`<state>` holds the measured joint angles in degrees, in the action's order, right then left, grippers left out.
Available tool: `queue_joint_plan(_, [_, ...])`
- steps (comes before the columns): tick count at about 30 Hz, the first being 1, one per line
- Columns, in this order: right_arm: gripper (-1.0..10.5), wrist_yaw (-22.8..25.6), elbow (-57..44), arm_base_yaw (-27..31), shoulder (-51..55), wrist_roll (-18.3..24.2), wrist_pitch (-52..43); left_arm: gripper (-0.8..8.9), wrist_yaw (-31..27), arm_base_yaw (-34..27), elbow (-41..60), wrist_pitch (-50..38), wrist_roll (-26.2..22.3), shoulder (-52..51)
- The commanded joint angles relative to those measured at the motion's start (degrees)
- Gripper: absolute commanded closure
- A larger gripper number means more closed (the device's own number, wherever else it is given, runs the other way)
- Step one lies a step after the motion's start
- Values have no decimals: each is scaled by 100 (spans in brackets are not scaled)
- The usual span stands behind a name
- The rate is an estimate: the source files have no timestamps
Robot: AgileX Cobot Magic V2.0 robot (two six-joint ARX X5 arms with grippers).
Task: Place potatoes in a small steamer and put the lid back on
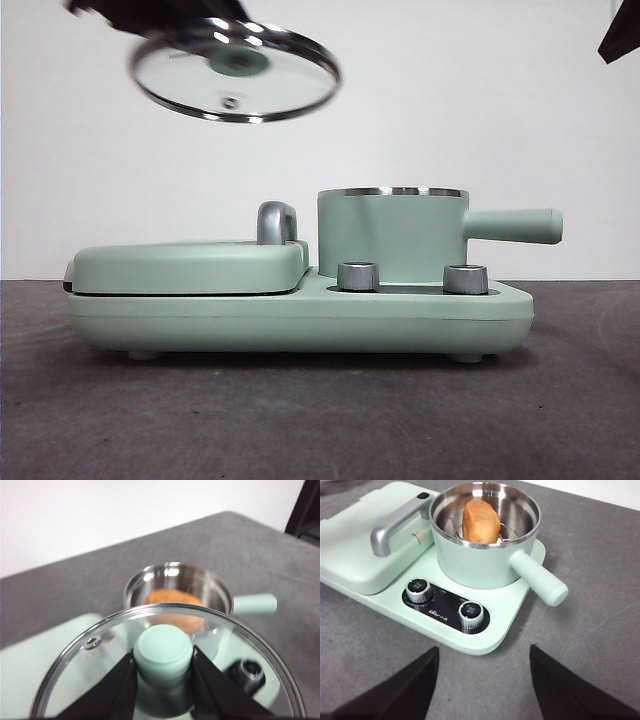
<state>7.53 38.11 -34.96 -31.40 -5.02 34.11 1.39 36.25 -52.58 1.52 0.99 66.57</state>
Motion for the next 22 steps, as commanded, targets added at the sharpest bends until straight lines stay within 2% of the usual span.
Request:
queue_joint_plan(1, [661,11,46,-55,-35,-98,24,804,15,103,-116,-951,-271,424])
queue_joint_plan(6, [661,52,46,-52,-42,-87,149,804,17,175,-260,-2022,-535,1165])
queue_joint_plan(22, [661,175,44,-52,-42,-52,378,804,190,238,-2227,-2037,-955,3270])
